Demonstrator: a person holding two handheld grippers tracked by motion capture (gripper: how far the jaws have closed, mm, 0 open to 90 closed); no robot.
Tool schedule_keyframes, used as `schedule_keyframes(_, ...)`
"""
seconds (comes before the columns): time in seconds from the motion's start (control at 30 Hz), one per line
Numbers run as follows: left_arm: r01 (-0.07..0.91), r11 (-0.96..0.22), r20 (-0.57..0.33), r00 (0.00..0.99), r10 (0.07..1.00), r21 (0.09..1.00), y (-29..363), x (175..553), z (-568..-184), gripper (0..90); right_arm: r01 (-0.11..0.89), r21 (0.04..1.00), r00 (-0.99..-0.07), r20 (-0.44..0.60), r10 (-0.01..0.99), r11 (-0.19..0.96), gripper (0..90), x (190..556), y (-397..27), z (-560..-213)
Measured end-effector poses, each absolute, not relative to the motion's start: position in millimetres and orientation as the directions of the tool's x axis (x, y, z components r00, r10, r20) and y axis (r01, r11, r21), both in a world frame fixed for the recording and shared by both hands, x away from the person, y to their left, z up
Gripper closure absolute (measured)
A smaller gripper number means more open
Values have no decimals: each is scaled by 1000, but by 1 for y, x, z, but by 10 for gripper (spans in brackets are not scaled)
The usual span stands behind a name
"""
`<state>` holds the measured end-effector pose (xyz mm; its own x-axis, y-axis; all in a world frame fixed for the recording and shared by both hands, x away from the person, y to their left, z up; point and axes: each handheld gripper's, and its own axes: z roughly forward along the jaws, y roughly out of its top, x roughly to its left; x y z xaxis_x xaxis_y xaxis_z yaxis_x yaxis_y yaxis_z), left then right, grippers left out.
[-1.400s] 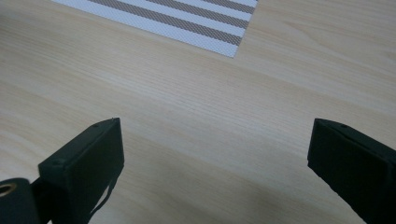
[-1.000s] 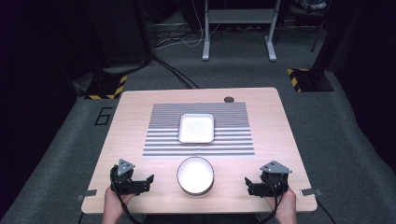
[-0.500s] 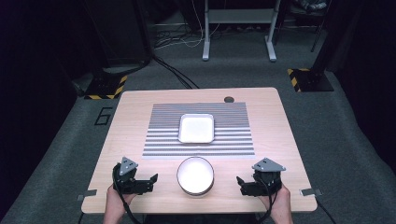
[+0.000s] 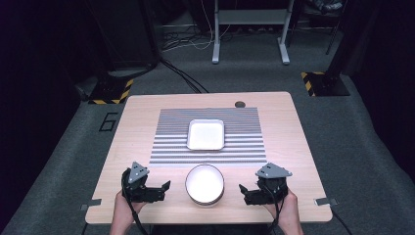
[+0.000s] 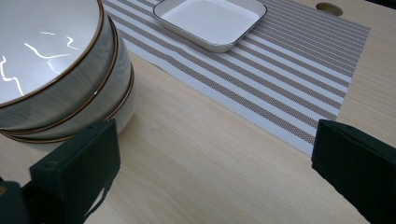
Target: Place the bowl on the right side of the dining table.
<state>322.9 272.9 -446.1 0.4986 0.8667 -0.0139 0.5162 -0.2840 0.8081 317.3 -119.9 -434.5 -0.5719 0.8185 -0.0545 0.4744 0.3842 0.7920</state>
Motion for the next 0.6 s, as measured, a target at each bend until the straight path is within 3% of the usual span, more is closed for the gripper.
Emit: schedule_keyframes(0.6,461,-288,-17,551,834,839,256,322,-423,2,443,799,-629,-47,776,407,0,322,-91,-417)
